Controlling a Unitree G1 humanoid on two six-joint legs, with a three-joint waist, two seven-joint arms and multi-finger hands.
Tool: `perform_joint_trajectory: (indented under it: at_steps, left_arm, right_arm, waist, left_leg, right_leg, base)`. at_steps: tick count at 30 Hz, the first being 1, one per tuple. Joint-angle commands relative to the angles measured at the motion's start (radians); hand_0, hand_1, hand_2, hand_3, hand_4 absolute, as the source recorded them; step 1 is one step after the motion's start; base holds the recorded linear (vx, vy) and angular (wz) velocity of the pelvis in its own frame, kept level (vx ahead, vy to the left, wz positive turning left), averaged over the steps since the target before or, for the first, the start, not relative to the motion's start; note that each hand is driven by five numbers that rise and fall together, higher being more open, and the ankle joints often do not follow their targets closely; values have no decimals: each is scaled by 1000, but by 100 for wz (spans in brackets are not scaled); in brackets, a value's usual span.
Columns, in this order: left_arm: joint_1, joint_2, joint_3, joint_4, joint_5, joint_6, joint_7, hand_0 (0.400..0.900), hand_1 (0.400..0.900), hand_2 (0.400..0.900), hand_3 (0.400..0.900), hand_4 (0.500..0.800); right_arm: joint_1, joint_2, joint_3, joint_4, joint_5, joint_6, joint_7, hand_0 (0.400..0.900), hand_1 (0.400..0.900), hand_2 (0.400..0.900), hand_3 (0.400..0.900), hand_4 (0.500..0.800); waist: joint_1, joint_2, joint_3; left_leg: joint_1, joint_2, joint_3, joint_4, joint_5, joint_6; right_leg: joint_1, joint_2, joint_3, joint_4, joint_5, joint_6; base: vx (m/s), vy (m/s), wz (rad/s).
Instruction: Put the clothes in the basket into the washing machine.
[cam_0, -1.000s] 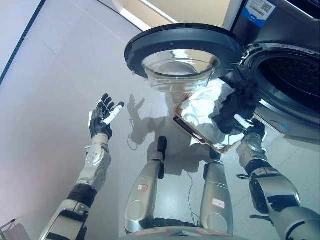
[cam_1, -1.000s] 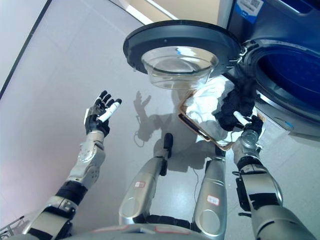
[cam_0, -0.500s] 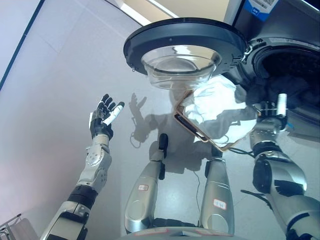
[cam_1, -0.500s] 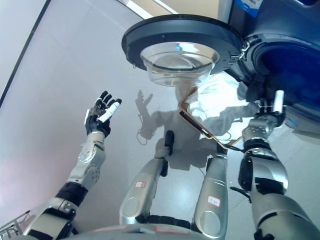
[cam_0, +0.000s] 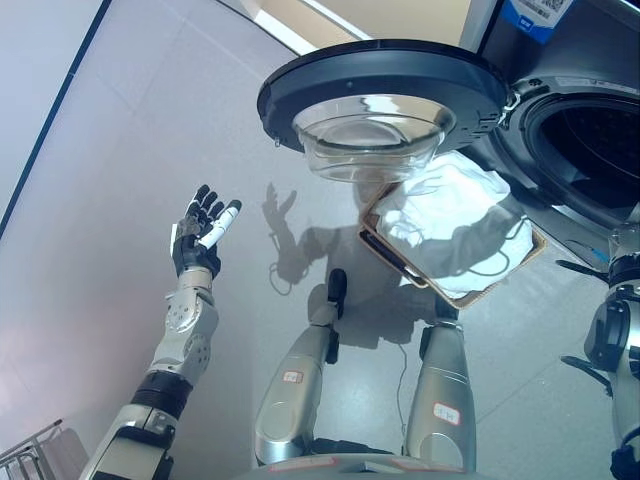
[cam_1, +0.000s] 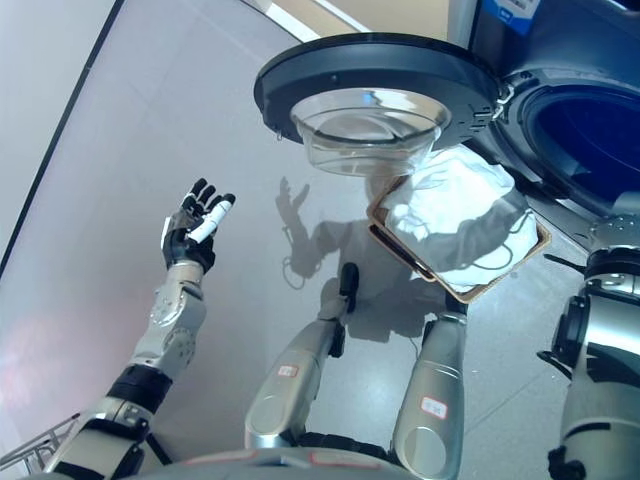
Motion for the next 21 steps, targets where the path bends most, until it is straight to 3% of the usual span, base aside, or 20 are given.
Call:
perform_joint_trajectory:
  at_steps: [1,5,11,21]
  left_arm:
    - [-13,43,69,-70,3,-77,11,900,900,900,900,800]
    - [-15,33,80,-73,6,-84,24,900,900,900,900,800]
    - [-40,42,90,-66,26,-97,39,900,900,900,900,800]
    - [-88,52,88,-84,61,-104,60,900,900,900,900,800]
  right_arm:
    - [-59,-148,98,-37,-71,-81,48,900,900,900,900,800]
    - [-25,-86,112,-18,-115,-64,42,900,900,900,900,800]
    - [48,39,223,16,-360,22,-2,900,900,900,900,800]
    - [133,236,289,55,-503,84,-8,900,900,900,900,800]
  waist:
    - [-22,42,-33]
    - [-20,40,-27]
    - [-19,16,-8]
    - [-14,-16,-1]
  left_leg:
    - [-26,92,-75,-13,41,-77]
    - [-25,92,-75,-11,40,-74]
    - [-35,90,-79,19,30,-66]
    - [-47,81,-88,76,6,-61]
  right_leg:
    - [72,-31,30,-2,35,10]
    - [76,-26,30,-5,33,7]
    - [86,-17,22,-9,46,3]
    - [131,-25,2,-42,69,4]
  base:
    - [0,0,0]
    - [0,0,0]
    - [-26,-23,0]
    - [-16,5,4]
